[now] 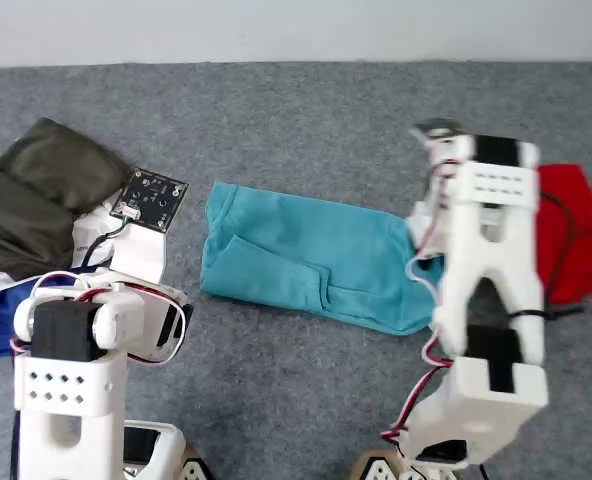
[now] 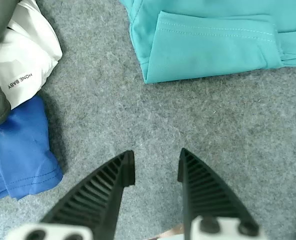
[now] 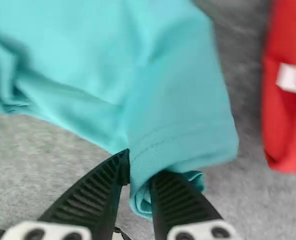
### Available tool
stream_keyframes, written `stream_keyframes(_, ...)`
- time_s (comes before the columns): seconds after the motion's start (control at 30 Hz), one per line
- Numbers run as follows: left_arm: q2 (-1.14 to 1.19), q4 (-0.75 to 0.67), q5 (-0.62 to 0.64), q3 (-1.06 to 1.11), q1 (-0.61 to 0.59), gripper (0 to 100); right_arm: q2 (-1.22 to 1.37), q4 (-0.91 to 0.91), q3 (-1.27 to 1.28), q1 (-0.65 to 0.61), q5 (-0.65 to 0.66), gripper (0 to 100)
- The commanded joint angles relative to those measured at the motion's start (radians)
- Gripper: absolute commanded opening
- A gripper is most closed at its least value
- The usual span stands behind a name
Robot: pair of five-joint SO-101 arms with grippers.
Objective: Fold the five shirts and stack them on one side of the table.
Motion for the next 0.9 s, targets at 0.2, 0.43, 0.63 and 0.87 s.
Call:
stream_keyframes(0.2, -0.009, 0.011, 0.009, -0.002, -0.006, 15, -0.059, -0.056, -0.025, -0.28, -0.072, 0.9)
stream_keyframes(0.43, -0.012, 0.009, 0.009, 0.036, -0.005, 15, -0.059, -0.154, -0.025, -0.4, -0.103, 0.9)
stream_keyframes(0.63, -0.014, -0.003, 0.009, 0.051, -0.003, 15, -0.058, -0.248, -0.025, -0.437, -0.103, 0.9)
stream_keyframes(0.87, -0.014, -0.003, 0.009, 0.051, -0.002, 15, -0.058, -0.32, -0.025, -0.503, -0.103, 0.9)
